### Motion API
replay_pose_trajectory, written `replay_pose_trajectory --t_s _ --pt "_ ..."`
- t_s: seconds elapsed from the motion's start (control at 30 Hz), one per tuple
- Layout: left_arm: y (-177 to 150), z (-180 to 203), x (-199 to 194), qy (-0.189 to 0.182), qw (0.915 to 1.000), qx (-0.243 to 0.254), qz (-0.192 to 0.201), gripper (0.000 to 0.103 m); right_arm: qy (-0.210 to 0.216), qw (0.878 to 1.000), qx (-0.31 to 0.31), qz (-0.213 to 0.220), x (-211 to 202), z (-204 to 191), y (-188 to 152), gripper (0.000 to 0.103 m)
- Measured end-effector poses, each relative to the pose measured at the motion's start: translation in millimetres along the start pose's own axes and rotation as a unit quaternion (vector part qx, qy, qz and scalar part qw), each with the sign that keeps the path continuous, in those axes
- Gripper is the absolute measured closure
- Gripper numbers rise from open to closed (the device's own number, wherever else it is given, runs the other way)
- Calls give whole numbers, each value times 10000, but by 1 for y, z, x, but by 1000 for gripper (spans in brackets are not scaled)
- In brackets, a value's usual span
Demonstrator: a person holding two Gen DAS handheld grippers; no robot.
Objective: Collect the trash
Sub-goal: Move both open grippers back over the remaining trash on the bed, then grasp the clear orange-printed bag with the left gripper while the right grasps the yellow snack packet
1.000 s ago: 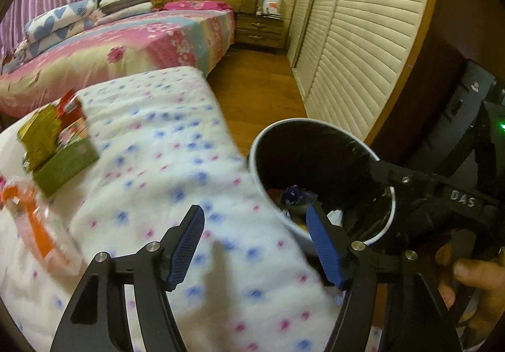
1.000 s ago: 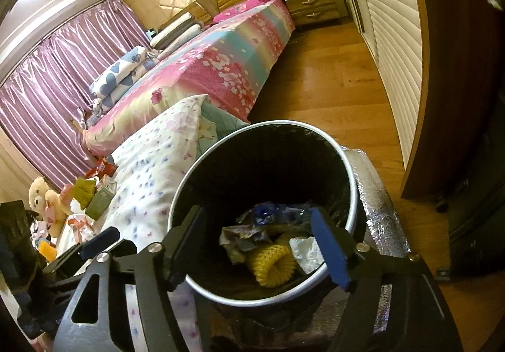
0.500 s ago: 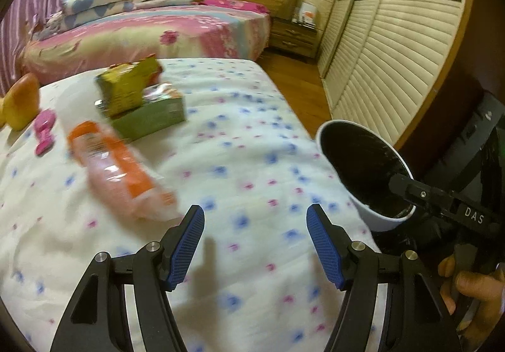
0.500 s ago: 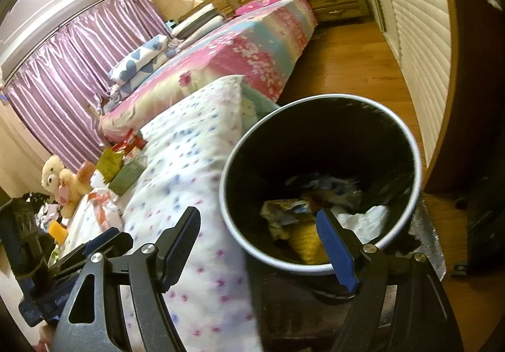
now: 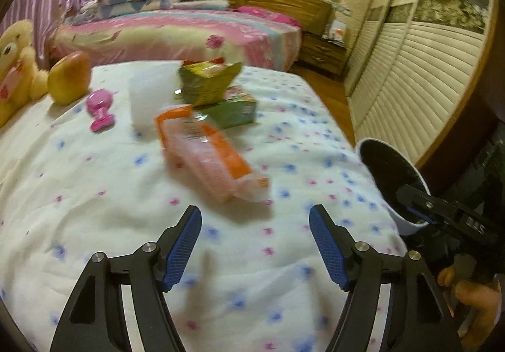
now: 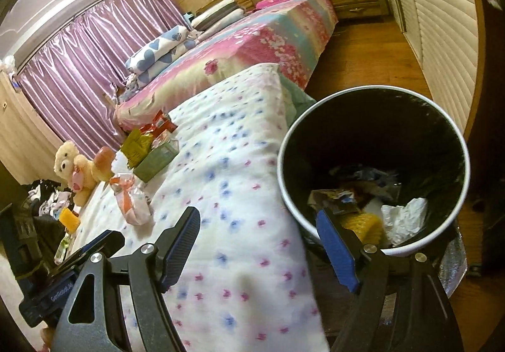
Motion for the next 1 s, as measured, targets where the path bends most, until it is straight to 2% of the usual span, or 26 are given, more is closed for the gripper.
replay_pose_trajectory --t_s 0.17,0.23,0.33,0.43,0.53,0.6,0.83,1.0 --pt "11 -8 15 67 9995 -249 -170 29 43 9999 -71 -60 8 -10 -1 25" --pt "16 -7 23 72 9994 -260 -203 25 46 9999 -70 -74 12 -12 -2 24" --pt "22 -8 36 135 9992 -253 -285 25 58 9999 -49 -115 18 -17 -3 24" --pt "25 -15 42 385 9988 -196 -230 26 94 9997 -105 -186 25 -24 -5 24" --pt "26 -32 41 461 9983 -324 -166 26 141 9994 -192 -242 32 -32 -6 23" --pt "25 -49 37 562 9974 -426 -125 26 147 9992 -292 -249 37 -39 -6 18" --pt "19 -96 18 889 9942 -612 -22 26 369 9970 -564 -393 61 -68 -6 18" --pt "14 -105 8 747 9948 -696 22 26 506 9945 -797 -448 82 -88 -3 18"
Point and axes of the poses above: each gripper's, at about its wrist camera, not at the fingertips, and x roughly the way its jaws point, z to its right, y to its top, the point moved 3 cm from there along x, roughly the way its jaws point, and after that the axes turned 8 degrees about y, right-handed, at the moved point
